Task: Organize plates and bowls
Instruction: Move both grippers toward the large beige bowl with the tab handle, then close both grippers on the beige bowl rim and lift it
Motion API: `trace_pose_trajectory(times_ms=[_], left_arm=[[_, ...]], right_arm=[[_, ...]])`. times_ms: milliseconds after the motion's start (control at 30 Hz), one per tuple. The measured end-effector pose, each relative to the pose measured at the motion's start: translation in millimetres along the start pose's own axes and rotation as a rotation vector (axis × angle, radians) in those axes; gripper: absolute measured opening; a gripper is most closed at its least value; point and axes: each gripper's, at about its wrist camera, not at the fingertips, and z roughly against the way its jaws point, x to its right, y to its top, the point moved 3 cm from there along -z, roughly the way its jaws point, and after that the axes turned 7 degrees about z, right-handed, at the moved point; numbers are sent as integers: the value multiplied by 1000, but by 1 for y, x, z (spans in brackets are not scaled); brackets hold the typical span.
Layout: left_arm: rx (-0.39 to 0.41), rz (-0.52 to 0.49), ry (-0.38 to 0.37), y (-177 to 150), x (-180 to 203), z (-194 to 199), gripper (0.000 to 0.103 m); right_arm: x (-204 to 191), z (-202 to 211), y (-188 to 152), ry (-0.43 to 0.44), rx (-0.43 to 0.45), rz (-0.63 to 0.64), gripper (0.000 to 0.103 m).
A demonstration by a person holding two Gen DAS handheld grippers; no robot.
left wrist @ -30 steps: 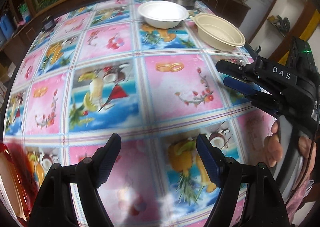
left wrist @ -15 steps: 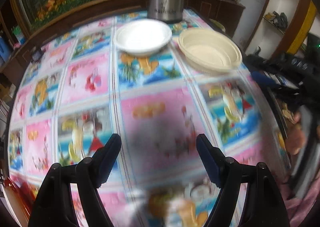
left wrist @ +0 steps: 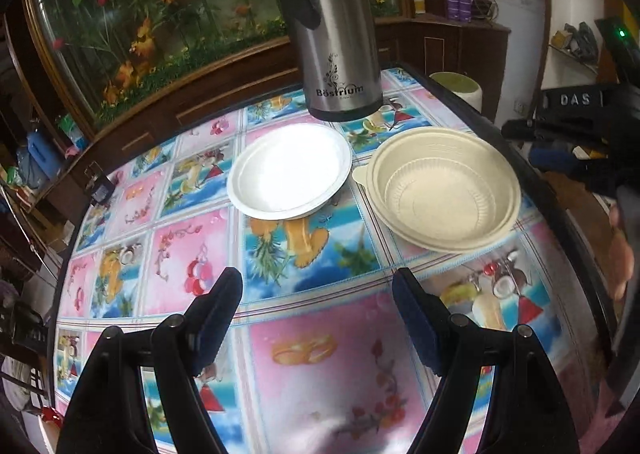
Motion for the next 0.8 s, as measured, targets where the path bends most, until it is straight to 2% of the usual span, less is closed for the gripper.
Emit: trace_pose_trajectory(times_ms=[133,300,500,600,800], left_arm=[[8,26,16,3,4,-9,78],[14,91,24,11,2,-23,78],[-19,280,-69,21,-14,-41,78],[-37,323,-96,25,-13,-50,78],[-168,437,-210,31,-11,-77,78]], right_arm=[[11,-9,-4,49,-18,-51,42],[19,-19,-11,65,-39,-87,42],[25,-24,-11,120,-52,-130,42],[24,-27,-11,132,-64,-138,42],[22,-34,-14,143,-87,-140,42]])
